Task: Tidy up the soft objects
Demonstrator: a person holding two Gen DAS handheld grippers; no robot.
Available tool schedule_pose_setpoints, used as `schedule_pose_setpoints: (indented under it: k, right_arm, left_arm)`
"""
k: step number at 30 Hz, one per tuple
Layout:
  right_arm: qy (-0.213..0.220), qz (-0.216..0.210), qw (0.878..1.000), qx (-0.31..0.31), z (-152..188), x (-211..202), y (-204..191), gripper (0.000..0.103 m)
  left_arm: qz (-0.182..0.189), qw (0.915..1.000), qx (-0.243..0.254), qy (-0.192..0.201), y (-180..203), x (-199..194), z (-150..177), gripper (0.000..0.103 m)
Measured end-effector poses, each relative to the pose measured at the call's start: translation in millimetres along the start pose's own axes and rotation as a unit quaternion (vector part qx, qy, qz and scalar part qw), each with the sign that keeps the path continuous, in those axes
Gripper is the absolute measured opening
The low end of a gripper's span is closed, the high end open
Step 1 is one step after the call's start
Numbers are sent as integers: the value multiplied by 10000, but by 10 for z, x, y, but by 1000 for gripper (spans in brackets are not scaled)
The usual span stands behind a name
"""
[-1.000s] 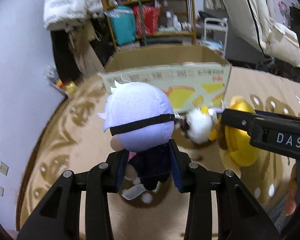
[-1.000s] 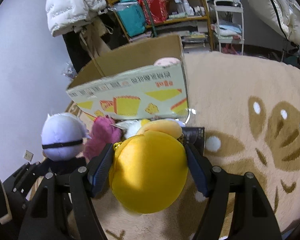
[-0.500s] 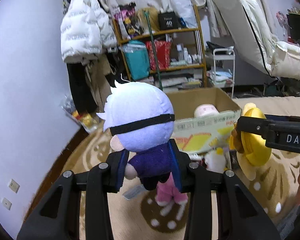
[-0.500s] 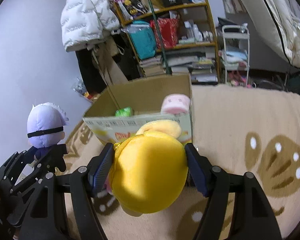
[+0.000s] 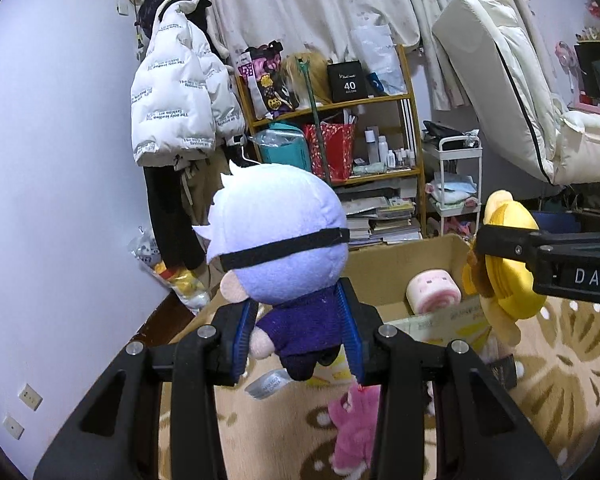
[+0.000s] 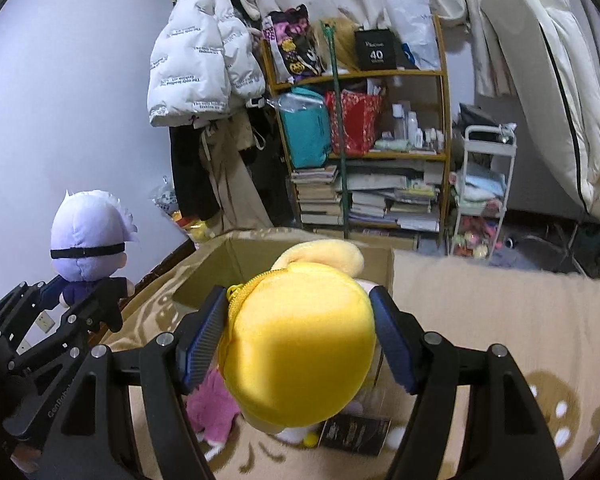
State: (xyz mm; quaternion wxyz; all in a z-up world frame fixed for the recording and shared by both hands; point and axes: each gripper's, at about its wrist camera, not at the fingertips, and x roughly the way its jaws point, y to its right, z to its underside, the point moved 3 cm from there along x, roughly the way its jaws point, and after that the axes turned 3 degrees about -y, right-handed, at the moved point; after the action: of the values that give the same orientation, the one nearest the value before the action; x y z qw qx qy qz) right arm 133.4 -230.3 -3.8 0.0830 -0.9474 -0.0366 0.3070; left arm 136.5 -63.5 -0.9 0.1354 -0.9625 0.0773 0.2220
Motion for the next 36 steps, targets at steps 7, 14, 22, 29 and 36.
schedule_pose_setpoints:
  k: [7, 14, 22, 29, 36]
  right_arm:
    - [174, 135, 9994, -277, -221, 168, -14, 75]
    - [528, 210, 9978, -345, -245, 292, 42, 75]
    - [480, 221, 9986, -31, -199, 576, 230, 75]
    - [477, 143, 9987, -65, -92, 749, 384, 76]
    - [444, 97, 9988, -197, -53, 813, 304, 77]
  left_arm:
    - [-108, 9998, 66, 135, -10, 276, -186, 38]
    - [23, 9999, -40, 158, 45, 556, -213, 38]
    - [220, 9994, 121, -250, 175, 943, -52, 38]
    - [325, 9985, 175, -408, 257, 1138, 63, 38]
    - [397, 9964, 185, -732, 288, 1295, 178, 39]
